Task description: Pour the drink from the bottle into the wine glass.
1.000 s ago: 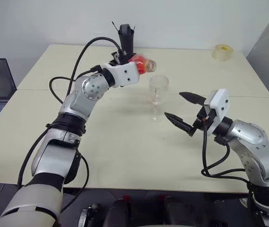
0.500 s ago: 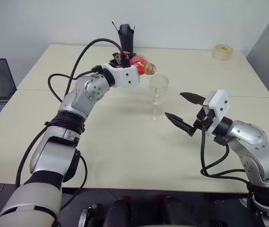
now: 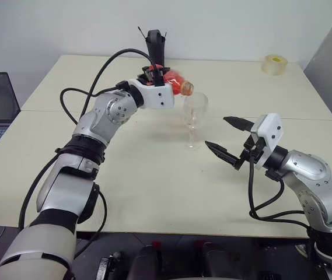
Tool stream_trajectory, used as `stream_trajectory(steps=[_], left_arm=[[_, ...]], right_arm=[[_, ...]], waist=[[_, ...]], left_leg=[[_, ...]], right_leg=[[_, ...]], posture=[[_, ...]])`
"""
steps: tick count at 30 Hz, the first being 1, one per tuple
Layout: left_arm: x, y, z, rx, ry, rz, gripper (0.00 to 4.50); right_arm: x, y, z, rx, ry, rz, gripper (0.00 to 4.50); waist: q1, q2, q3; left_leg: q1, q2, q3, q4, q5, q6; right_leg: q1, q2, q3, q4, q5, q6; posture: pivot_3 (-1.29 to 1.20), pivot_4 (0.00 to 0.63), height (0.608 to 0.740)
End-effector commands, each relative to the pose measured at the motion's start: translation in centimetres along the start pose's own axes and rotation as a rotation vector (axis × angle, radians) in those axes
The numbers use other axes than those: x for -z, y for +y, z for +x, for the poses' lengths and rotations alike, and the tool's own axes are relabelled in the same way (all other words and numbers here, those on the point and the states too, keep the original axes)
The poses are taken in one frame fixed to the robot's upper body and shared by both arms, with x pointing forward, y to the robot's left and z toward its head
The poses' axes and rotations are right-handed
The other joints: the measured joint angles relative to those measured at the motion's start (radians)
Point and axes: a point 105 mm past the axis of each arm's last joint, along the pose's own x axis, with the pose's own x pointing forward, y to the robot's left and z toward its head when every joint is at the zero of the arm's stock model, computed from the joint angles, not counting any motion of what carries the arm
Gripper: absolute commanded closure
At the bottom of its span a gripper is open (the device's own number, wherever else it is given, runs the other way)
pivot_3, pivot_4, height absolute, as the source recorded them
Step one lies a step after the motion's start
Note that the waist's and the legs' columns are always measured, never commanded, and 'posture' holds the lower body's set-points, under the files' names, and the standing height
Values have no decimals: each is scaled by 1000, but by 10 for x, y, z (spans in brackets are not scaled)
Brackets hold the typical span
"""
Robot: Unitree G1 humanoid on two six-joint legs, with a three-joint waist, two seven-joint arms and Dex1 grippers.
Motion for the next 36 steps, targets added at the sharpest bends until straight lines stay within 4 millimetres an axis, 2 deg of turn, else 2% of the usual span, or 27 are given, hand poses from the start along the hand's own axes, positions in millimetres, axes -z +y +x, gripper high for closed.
stream_trajectory(steps=[1, 10, 18, 36], left_arm=[[-9, 28, 3, -71, -24, 35, 3101], [-10, 31, 3, -56, -21, 128, 3102], [-10, 33, 2, -58, -28, 155, 3102], [-6, 36, 2, -58, -20, 213, 3102]], right_arm=[[-10, 4, -3, -20, -8, -32, 0], [-8, 7, -5, -34, 17, -12, 0], [-21, -3, -7, -5, -30, -17, 0], [-19, 0, -7, -10, -17, -28, 0]], waist=[[0, 0, 0], [0, 0, 0], [0, 0, 0], [0, 0, 0]], left_leg=[[0, 0, 0, 0, 0, 0], [0, 0, 0, 0, 0, 0], [0, 0, 0, 0, 0, 0], [0, 0, 0, 0, 0, 0]], right_leg=[[0, 0, 0, 0, 0, 0], [0, 0, 0, 0, 0, 0], [0, 0, 0, 1, 0, 0], [0, 0, 0, 1, 0, 0]], posture=[[0, 150, 740], [0, 150, 740], [0, 150, 740], [0, 150, 740]])
